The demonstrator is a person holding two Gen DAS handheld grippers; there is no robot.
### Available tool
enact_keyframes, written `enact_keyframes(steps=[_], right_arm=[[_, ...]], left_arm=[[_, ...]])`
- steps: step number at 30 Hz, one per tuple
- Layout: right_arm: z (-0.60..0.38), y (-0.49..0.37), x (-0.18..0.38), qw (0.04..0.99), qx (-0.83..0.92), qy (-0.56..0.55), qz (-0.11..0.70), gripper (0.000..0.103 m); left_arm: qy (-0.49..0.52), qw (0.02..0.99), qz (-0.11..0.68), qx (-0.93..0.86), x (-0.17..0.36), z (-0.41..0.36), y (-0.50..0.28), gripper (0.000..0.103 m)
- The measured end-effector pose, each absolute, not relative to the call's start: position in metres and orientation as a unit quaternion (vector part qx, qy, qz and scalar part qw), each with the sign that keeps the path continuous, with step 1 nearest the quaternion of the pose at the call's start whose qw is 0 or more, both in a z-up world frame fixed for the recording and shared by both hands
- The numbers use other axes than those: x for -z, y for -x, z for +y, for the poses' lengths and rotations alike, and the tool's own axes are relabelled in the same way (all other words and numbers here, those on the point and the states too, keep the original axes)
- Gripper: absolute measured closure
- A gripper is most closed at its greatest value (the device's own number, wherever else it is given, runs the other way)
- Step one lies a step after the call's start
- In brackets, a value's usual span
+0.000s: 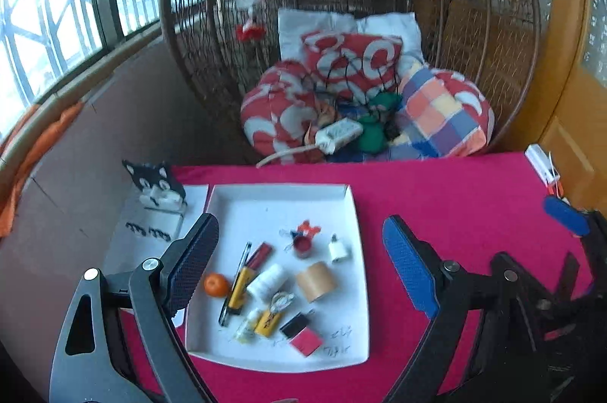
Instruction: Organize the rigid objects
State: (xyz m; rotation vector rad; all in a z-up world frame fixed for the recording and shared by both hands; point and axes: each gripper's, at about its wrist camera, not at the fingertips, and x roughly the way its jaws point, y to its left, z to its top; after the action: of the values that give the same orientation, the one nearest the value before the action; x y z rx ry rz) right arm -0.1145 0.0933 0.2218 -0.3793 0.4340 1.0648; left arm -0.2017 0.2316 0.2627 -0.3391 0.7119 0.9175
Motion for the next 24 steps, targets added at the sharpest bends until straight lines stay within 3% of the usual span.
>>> enact_keyframes(steps=[10,24], right_arm=[[0.032,0.116,-0.28,0.858,-0.471,0.139,0.153,0.0],[0.004,0.131,-0.297,0.811,-0.56,0.11,0.126,0.0]], left_arm=[[0.155,0.813,0.322,-0.46,-0.305,0.181,0.217,0.014],[0.186,0.781,0.309,-0.51,-0.316,0.133,0.243,0.014]])
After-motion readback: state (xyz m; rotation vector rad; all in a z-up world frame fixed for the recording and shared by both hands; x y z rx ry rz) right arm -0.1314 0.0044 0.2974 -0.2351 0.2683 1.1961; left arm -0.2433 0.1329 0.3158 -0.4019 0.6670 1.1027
